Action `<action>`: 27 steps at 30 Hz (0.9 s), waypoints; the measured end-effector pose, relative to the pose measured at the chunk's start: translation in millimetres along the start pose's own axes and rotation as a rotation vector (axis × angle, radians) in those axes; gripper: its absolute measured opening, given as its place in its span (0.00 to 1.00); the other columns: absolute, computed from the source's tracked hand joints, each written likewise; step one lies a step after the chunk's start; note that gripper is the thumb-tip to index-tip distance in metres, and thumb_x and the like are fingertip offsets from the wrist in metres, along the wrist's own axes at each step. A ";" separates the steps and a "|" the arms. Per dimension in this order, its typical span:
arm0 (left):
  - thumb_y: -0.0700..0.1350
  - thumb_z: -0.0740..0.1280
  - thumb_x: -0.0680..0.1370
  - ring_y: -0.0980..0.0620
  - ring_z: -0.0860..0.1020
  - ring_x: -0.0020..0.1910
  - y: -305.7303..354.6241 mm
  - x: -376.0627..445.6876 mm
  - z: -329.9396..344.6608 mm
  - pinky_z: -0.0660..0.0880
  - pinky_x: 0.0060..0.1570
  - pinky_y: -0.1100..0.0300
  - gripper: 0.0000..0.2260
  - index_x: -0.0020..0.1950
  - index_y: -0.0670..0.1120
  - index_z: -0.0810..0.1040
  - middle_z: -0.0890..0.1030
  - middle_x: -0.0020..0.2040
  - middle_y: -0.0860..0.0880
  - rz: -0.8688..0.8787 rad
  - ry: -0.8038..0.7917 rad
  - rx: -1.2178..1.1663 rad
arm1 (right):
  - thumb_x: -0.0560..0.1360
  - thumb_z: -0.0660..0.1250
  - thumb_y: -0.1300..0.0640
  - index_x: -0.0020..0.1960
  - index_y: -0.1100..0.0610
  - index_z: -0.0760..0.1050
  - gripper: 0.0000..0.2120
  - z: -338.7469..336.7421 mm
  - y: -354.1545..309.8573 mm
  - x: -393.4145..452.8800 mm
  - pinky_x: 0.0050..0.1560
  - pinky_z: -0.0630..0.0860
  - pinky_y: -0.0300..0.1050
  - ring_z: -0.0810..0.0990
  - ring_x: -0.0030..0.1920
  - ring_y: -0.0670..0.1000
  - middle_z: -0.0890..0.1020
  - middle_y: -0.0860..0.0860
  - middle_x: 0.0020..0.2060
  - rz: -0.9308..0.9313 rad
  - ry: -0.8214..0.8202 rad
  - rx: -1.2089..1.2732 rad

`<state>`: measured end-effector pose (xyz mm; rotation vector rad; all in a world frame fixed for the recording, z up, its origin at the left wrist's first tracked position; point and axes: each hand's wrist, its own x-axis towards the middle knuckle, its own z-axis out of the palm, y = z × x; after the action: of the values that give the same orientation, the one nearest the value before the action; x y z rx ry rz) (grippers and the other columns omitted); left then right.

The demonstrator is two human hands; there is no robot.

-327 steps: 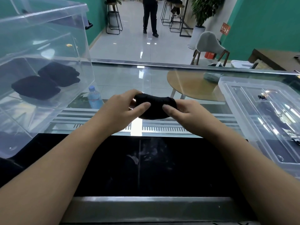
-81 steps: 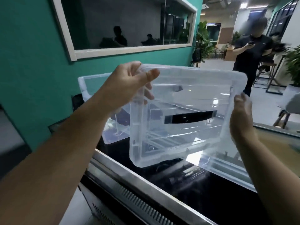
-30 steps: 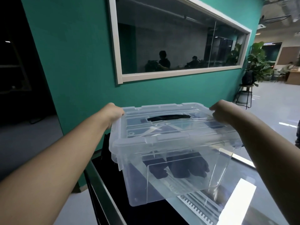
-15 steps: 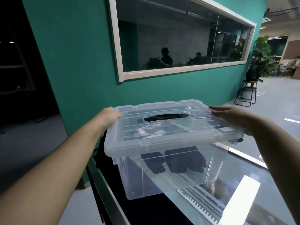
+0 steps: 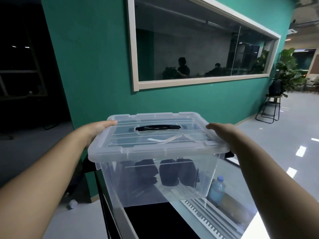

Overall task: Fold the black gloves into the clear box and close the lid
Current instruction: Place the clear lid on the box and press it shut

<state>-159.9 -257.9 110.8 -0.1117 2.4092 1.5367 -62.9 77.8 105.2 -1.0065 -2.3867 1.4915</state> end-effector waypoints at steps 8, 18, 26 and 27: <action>0.75 0.70 0.49 0.43 0.66 0.71 -36.2 3.5 -38.0 0.56 0.73 0.43 0.46 0.60 0.49 0.78 0.74 0.68 0.44 -0.126 -0.142 0.036 | 0.69 0.68 0.45 0.53 0.62 0.73 0.22 6.2 -10.1 2.1 0.32 0.74 0.46 0.76 0.34 0.58 0.77 0.61 0.44 -0.013 -0.091 -0.061; 0.50 0.69 0.70 0.43 0.80 0.37 -9.2 -18.0 -16.0 0.75 0.39 0.55 0.15 0.47 0.38 0.79 0.82 0.40 0.42 0.083 0.202 0.171 | 0.73 0.64 0.48 0.44 0.63 0.73 0.16 16.9 -19.5 7.1 0.41 0.67 0.44 0.72 0.39 0.59 0.74 0.57 0.35 -0.307 0.215 -0.562; 0.41 0.63 0.74 0.45 0.76 0.38 -0.1 -17.3 -0.1 0.69 0.34 0.58 0.09 0.50 0.37 0.73 0.79 0.44 0.41 0.114 0.257 0.345 | 0.75 0.62 0.53 0.42 0.61 0.67 0.11 20.8 -21.3 1.8 0.40 0.69 0.45 0.73 0.40 0.60 0.70 0.55 0.30 -0.359 0.315 -0.671; 0.40 0.61 0.74 0.45 0.73 0.35 1.1 -17.8 2.2 0.67 0.32 0.58 0.05 0.45 0.38 0.72 0.76 0.40 0.42 0.122 0.280 0.404 | 0.75 0.62 0.54 0.42 0.61 0.68 0.10 21.4 -22.5 -0.3 0.40 0.69 0.45 0.73 0.40 0.60 0.69 0.54 0.30 -0.361 0.319 -0.679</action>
<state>-142.7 -257.0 115.8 -0.1035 2.9469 1.1073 -82.8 55.4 113.7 -0.7669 -2.6696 0.3612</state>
